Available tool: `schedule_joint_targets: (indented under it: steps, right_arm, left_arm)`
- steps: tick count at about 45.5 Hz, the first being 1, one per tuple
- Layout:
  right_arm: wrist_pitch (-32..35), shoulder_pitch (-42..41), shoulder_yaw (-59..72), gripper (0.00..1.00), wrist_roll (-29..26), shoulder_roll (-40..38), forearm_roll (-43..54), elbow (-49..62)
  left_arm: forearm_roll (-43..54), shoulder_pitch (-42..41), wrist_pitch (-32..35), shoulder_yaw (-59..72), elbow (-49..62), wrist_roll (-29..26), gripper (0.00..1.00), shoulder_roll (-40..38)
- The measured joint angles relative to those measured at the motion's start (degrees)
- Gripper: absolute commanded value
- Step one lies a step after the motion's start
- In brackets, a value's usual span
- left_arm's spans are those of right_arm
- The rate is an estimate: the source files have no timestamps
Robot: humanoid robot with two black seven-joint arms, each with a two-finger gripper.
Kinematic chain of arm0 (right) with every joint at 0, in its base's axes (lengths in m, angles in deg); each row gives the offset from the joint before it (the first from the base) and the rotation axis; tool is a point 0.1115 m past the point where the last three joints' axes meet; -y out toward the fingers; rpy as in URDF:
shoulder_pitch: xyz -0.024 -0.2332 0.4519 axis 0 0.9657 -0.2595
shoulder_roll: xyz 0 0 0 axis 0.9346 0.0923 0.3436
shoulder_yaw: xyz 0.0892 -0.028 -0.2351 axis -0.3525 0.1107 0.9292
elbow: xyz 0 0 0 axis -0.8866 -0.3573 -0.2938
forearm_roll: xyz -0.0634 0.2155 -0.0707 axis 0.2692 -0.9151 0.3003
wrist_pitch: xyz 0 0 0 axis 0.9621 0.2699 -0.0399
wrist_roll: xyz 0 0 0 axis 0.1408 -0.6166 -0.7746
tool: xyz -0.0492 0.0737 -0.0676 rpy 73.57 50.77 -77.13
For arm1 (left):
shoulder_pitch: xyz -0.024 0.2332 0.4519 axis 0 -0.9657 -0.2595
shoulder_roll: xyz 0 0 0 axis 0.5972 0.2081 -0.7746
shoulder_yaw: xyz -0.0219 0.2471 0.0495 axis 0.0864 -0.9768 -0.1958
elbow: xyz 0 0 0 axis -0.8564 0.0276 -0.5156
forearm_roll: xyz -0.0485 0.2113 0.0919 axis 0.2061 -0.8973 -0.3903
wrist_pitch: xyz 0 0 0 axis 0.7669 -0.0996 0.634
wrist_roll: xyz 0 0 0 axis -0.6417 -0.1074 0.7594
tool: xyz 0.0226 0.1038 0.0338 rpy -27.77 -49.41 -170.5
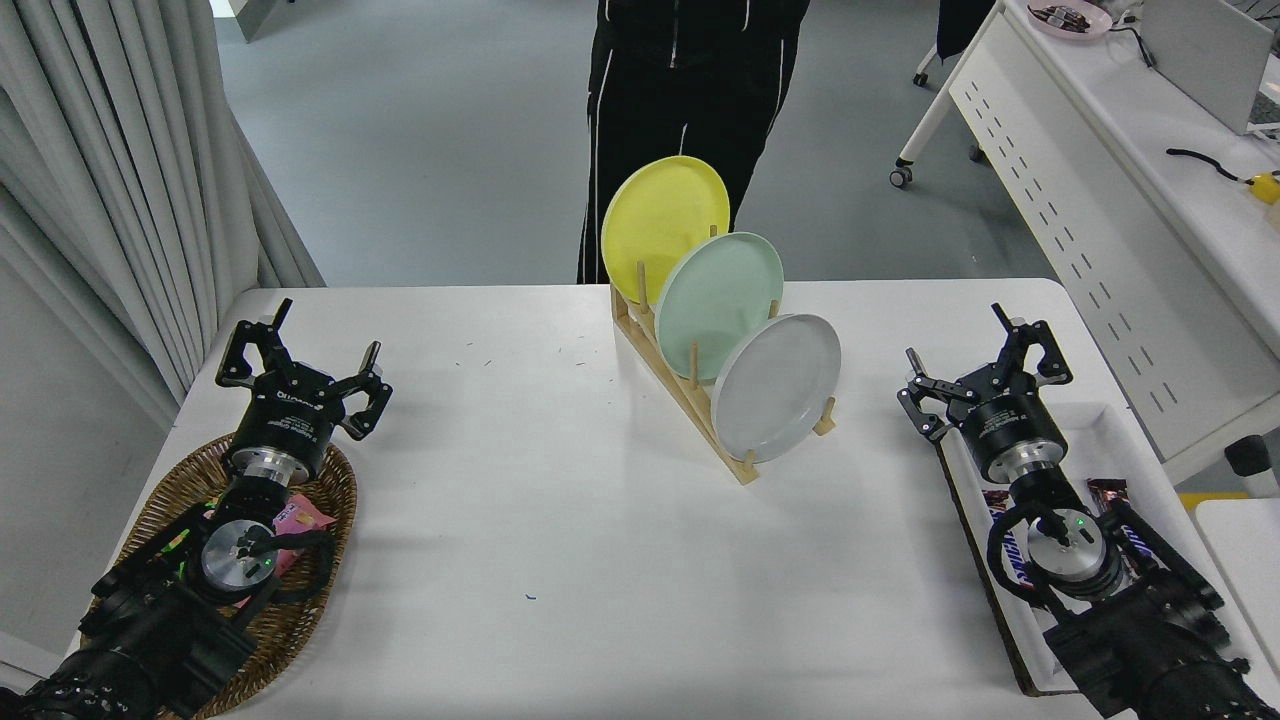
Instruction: Place the plate on the table
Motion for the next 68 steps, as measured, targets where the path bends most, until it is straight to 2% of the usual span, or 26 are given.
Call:
schedule_joint_targets:
  steps: [48,68]
  right_arm:
    - [-0.61,-0.53,0.7,1.0,0.0,-0.09,0.01,0.42]
    - [-1.15,-3.97,17.71,1.0,-0.08,-5.13,-2.93,-1.74]
  left_arm:
    - [0.2,0.0,0.0,0.0,0.0,0.01,1.0,0.0]
    - [0.2,0.0,0.0,-0.01,0.0,0.01,1.0,0.0]
